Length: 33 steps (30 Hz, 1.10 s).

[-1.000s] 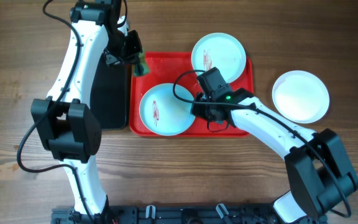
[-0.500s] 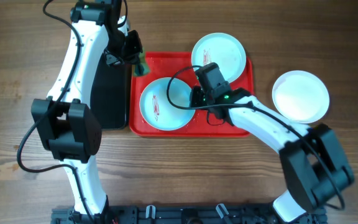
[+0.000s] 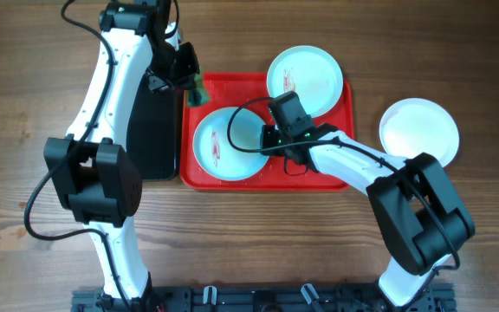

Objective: Clean dirty plates on tray and stack at the side
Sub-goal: 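Move right gripper back and pinch the rim of the lower blue plate, then bring the sponge with left gripper onto the blue plate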

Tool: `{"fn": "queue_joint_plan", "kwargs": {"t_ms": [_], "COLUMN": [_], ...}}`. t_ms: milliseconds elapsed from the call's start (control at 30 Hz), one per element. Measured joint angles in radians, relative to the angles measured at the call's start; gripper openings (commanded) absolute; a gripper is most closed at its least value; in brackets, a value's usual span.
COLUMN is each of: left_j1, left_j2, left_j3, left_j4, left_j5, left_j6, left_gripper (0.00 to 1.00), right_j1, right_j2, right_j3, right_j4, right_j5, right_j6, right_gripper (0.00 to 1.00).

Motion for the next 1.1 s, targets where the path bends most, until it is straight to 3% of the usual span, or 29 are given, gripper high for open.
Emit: {"fn": "queue_joint_plan", "kwargs": {"t_ms": [233, 467, 667, 1100], "left_j1": [-0.009, -0.048, -0.141, -0.159], "left_j2": [0.000, 0.000, 0.000, 0.002], "left_j3": [0.000, 0.000, -0.058, -0.438], "left_j4": [-0.036, -0.040, -0.026, 0.342], "left_j5": [-0.011, -0.031, -0.100, -0.139], "left_j6": [0.000, 0.004, 0.126, 0.256], "left_gripper": [0.04, 0.04, 0.04, 0.04], "right_j1": [-0.016, -0.033, -0.039, -0.040], "right_j2": [0.000, 0.000, 0.000, 0.004], "right_j3": [0.000, 0.000, 0.000, 0.000], "right_j4": [-0.023, -0.024, -0.021, -0.012], "right_j5": [-0.005, -0.009, -0.035, -0.095], "right_j6": [0.171, 0.219, 0.215, 0.188], "right_gripper": [0.04, 0.04, 0.04, 0.04]}}
